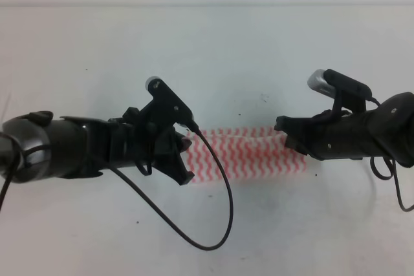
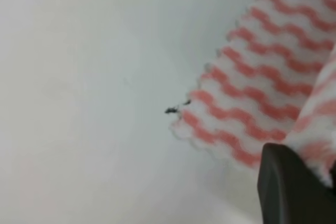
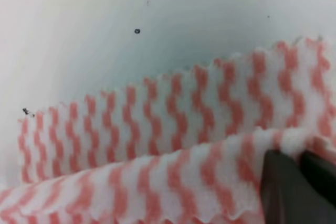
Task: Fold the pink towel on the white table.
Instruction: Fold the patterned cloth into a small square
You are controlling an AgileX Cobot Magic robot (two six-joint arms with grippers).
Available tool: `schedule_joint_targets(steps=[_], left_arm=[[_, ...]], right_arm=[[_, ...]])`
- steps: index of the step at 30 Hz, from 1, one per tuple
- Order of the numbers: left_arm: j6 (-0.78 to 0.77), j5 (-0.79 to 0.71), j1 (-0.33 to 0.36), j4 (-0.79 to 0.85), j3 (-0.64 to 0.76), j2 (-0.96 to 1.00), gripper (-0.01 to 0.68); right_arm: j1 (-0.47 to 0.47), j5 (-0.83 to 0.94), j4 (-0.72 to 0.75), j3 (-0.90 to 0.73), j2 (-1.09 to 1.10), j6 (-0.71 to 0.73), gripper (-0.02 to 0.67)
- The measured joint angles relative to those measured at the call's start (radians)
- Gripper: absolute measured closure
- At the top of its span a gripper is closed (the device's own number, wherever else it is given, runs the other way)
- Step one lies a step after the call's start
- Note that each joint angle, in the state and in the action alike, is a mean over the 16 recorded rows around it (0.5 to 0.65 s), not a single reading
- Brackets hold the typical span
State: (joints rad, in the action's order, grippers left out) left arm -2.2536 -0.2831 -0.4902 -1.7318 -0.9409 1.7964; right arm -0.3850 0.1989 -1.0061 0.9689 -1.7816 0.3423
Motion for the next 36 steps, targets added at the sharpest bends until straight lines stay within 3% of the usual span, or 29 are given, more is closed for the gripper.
schedule_joint_targets(steps=[36], left_arm=[[-0.001, 0.016, 0.000, 0.020, -0.019, 0.037, 0.677]], right_arm=[[0.023, 0.031, 0.008, 0.050, -0.052, 0.002, 0.666]])
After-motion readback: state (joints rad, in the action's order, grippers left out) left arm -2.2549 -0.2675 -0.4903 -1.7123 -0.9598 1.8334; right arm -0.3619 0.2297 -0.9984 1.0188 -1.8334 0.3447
